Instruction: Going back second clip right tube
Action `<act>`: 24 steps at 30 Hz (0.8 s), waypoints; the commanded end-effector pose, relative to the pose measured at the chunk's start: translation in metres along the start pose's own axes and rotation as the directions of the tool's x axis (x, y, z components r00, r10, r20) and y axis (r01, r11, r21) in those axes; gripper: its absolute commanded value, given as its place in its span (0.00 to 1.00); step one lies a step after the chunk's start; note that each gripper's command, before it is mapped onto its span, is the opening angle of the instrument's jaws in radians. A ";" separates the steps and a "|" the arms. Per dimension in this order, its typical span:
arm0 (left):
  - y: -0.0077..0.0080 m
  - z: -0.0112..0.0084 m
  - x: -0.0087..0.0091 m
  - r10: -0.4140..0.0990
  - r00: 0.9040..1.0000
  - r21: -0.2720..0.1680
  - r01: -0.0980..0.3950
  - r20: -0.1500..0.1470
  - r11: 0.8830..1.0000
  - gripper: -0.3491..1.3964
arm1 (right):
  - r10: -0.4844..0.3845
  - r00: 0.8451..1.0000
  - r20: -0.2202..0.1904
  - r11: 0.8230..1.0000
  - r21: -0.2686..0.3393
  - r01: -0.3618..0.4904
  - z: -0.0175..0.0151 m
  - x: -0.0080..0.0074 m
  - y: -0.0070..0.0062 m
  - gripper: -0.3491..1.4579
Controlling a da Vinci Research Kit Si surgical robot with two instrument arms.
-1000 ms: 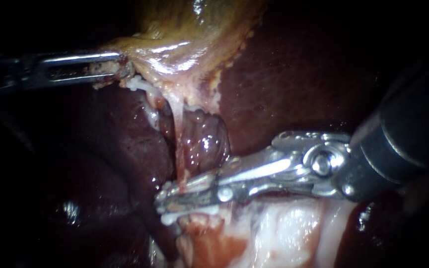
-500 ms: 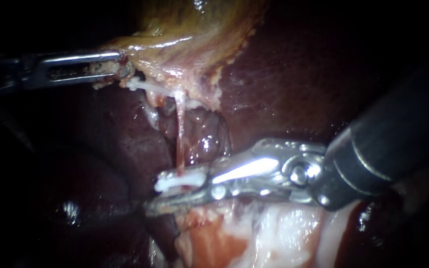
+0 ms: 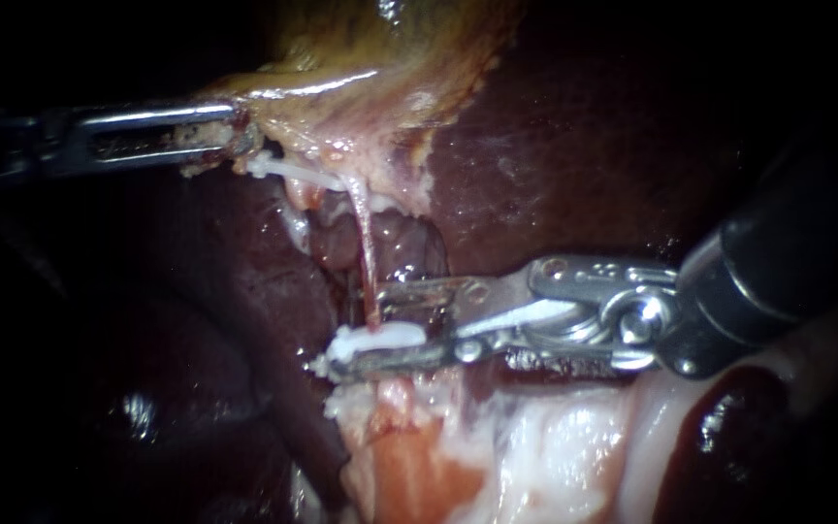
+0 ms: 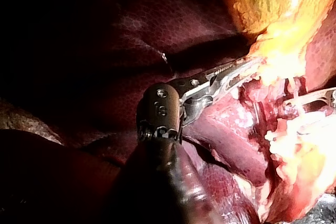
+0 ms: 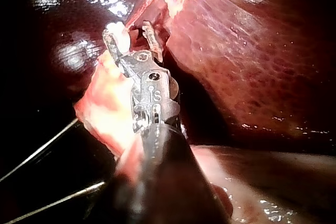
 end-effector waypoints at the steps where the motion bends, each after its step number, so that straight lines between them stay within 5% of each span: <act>1: 0.0000 -0.0001 0.0000 0.000 1.000 0.000 0.000 0.000 1.000 0.00 | -0.025 1.000 0.001 1.000 0.004 0.025 -0.0008 0.0001 0.0000 0.47; 12: 0.0000 -0.0002 0.0000 0.000 1.000 0.000 0.000 0.000 1.000 0.00 | -0.208 0.978 -0.007 0.977 0.048 0.208 -0.0108 0.0005 0.0004 0.47; 24: -0.0001 0.0015 -0.0009 0.006 1.000 0.005 -0.006 -0.005 1.000 0.00 | -0.226 0.974 -0.010 0.973 0.040 0.226 -0.0131 -0.0001 0.0008 0.47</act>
